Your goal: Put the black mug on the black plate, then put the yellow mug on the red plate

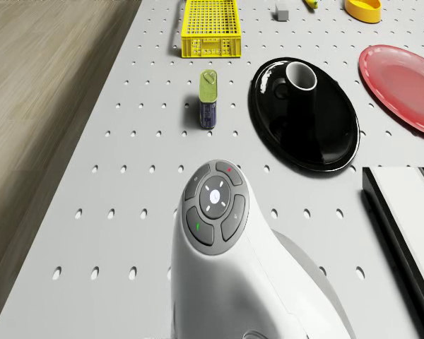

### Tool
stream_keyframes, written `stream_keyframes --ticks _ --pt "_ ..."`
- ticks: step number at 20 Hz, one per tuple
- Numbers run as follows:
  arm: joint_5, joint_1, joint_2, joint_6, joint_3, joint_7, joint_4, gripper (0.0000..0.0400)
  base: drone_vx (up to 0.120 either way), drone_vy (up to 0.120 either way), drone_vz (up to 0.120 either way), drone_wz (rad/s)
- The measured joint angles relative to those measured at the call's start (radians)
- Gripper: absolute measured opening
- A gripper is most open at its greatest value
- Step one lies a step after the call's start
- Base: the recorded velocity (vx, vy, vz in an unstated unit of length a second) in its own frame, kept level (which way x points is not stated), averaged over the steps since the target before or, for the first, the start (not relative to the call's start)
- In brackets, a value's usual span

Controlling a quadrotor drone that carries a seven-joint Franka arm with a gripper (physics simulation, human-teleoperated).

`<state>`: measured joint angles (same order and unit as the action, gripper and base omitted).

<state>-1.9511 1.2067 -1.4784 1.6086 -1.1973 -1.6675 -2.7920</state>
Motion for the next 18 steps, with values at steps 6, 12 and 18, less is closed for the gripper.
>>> stream_keyframes --ticks 6,12,18 --pt "0.004 0.000 -0.002 0.000 -0.004 -0.001 -0.001 0.0110 0.120 -0.120 0.100 0.000" --pt "0.006 0.001 -0.003 0.001 -0.005 -0.001 -0.001 0.0110 0.120 -0.120 0.000 0.000" --pt "0.007 0.001 -0.005 0.002 -0.006 -0.002 -0.001 0.0110 0.120 -0.120 0.000 0.000"
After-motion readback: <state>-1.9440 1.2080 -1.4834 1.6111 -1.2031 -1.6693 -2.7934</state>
